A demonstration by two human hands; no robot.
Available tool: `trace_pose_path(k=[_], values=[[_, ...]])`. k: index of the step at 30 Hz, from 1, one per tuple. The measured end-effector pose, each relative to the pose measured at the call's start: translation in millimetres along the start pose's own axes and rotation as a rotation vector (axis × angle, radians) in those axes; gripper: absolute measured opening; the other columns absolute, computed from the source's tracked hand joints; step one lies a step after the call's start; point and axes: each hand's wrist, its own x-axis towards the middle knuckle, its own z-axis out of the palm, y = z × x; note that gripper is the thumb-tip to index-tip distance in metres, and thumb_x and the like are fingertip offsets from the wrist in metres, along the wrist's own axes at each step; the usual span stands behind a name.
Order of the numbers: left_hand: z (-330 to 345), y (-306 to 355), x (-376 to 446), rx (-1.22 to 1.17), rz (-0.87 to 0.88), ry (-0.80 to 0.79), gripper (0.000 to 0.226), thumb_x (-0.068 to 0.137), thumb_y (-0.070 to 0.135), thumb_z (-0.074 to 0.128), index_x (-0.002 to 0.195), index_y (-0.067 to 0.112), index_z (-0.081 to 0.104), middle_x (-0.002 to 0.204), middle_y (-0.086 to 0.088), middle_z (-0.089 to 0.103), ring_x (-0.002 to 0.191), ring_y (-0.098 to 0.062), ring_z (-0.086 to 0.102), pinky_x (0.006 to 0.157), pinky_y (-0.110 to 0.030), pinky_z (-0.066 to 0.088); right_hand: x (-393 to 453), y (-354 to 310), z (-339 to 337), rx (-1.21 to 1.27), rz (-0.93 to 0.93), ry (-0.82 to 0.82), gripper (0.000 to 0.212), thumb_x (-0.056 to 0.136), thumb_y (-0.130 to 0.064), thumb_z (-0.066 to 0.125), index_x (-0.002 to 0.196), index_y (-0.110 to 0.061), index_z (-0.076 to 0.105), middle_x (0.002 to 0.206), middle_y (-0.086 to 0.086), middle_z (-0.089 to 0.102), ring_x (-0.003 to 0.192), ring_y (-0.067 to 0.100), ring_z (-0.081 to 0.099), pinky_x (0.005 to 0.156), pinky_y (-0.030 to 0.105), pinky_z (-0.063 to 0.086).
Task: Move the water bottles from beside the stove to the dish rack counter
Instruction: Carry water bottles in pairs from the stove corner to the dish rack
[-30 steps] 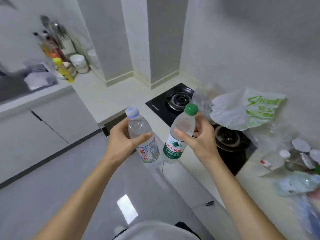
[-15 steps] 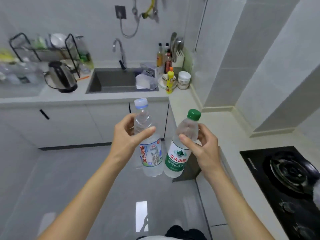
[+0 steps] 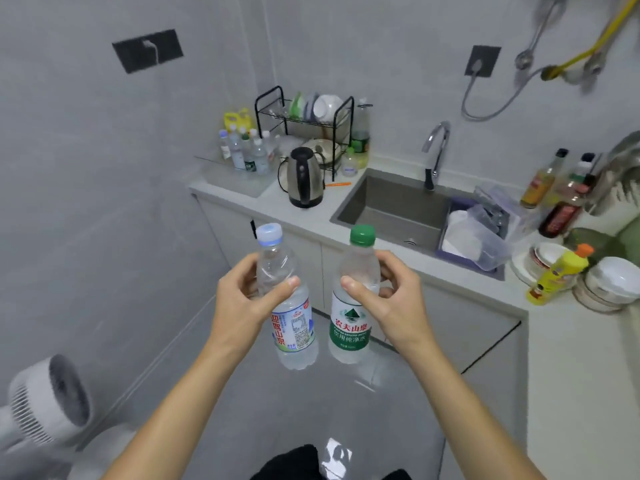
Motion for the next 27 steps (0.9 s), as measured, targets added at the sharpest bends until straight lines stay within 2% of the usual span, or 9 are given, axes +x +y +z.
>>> trace_pose_path(k=[2, 5, 9, 12, 15, 18, 21, 24, 27], values=[[-15, -7, 22, 0.007, -0.015, 0.084, 0.037, 0.073, 0.034, 0.086, 0.103, 0.015, 0.075, 0.097, -0.001, 0.08, 0.087, -0.01, 0.075, 0.074, -0.018, 0.056, 44, 8, 20, -0.022, -0.012, -0.077, 0.038, 0.076, -0.045, 0.085, 0.11, -0.034, 0.072, 0.103, -0.01, 0.077, 0.092, 0.012, 0.072, 0.074, 0.022, 0.058], [-41, -26, 60, 0.003, -0.044, 0.192, 0.033, 0.074, 0.029, 0.087, 0.102, 0.016, 0.076, 0.095, 0.002, 0.081, 0.085, -0.009, 0.076, 0.073, -0.017, 0.056, 104, 25, 57, -0.023, -0.007, -0.159, 0.037, 0.074, -0.047, 0.085, 0.106, -0.036, 0.072, 0.101, -0.01, 0.077, 0.091, 0.016, 0.071, 0.074, 0.029, 0.061], [-80, -60, 125, -0.026, -0.077, 0.303, 0.04, 0.07, 0.037, 0.087, 0.104, 0.019, 0.077, 0.101, -0.001, 0.082, 0.091, -0.013, 0.078, 0.076, -0.02, 0.059, 179, 49, 116, 0.004, 0.037, -0.244, 0.04, 0.071, -0.051, 0.083, 0.104, -0.031, 0.072, 0.098, -0.007, 0.077, 0.089, 0.011, 0.071, 0.072, 0.02, 0.055], [-109, -89, 189, -0.072, -0.08, 0.349, 0.04, 0.069, 0.039, 0.088, 0.104, 0.022, 0.078, 0.103, -0.002, 0.082, 0.092, -0.015, 0.079, 0.077, -0.021, 0.06, 238, 67, 158, -0.023, 0.068, -0.269, 0.04, 0.071, -0.05, 0.085, 0.104, -0.032, 0.072, 0.098, -0.007, 0.078, 0.089, 0.008, 0.071, 0.074, 0.02, 0.056], [-136, -112, 253, -0.068, -0.116, 0.341, 0.044, 0.067, 0.042, 0.089, 0.106, 0.025, 0.077, 0.105, 0.0, 0.083, 0.095, -0.015, 0.079, 0.077, -0.022, 0.06, 291, 81, 192, -0.069, 0.098, -0.261, 0.035, 0.075, -0.038, 0.089, 0.105, -0.031, 0.072, 0.097, -0.009, 0.077, 0.087, 0.005, 0.068, 0.077, 0.027, 0.057], [-165, -127, 314, -0.083, -0.132, 0.325, 0.044, 0.065, 0.044, 0.09, 0.106, 0.031, 0.077, 0.107, 0.003, 0.082, 0.096, -0.014, 0.079, 0.077, -0.021, 0.061, 344, 87, 225, -0.097, 0.098, -0.196, 0.042, 0.068, -0.049, 0.087, 0.104, -0.034, 0.071, 0.097, -0.009, 0.075, 0.09, 0.014, 0.066, 0.077, 0.039, 0.062], [-189, -141, 375, -0.038, -0.142, 0.31, 0.042, 0.069, 0.042, 0.088, 0.108, 0.032, 0.077, 0.106, 0.005, 0.082, 0.093, -0.012, 0.08, 0.075, -0.021, 0.061, 396, 97, 254, -0.108, 0.126, -0.158, 0.047, 0.068, -0.052, 0.086, 0.105, -0.03, 0.069, 0.101, -0.006, 0.076, 0.097, 0.025, 0.068, 0.087, 0.052, 0.061], [-204, -156, 429, -0.015, -0.15, 0.301, 0.045, 0.073, 0.042, 0.088, 0.115, 0.03, 0.075, 0.108, 0.005, 0.082, 0.095, -0.014, 0.079, 0.075, -0.024, 0.062, 441, 111, 277, -0.097, 0.159, -0.127, 0.049, 0.068, -0.053, 0.087, 0.107, -0.03, 0.069, 0.105, -0.002, 0.077, 0.101, 0.029, 0.071, 0.091, 0.055, 0.06], [-213, -171, 482, 0.001, -0.149, 0.289, 0.043, 0.076, 0.042, 0.086, 0.115, 0.029, 0.074, 0.109, 0.004, 0.081, 0.096, -0.015, 0.079, 0.077, -0.028, 0.061, 491, 127, 298, -0.104, 0.192, -0.089, 0.048, 0.065, -0.055, 0.087, 0.104, -0.034, 0.069, 0.104, -0.005, 0.078, 0.099, 0.027, 0.072, 0.093, 0.055, 0.059]])
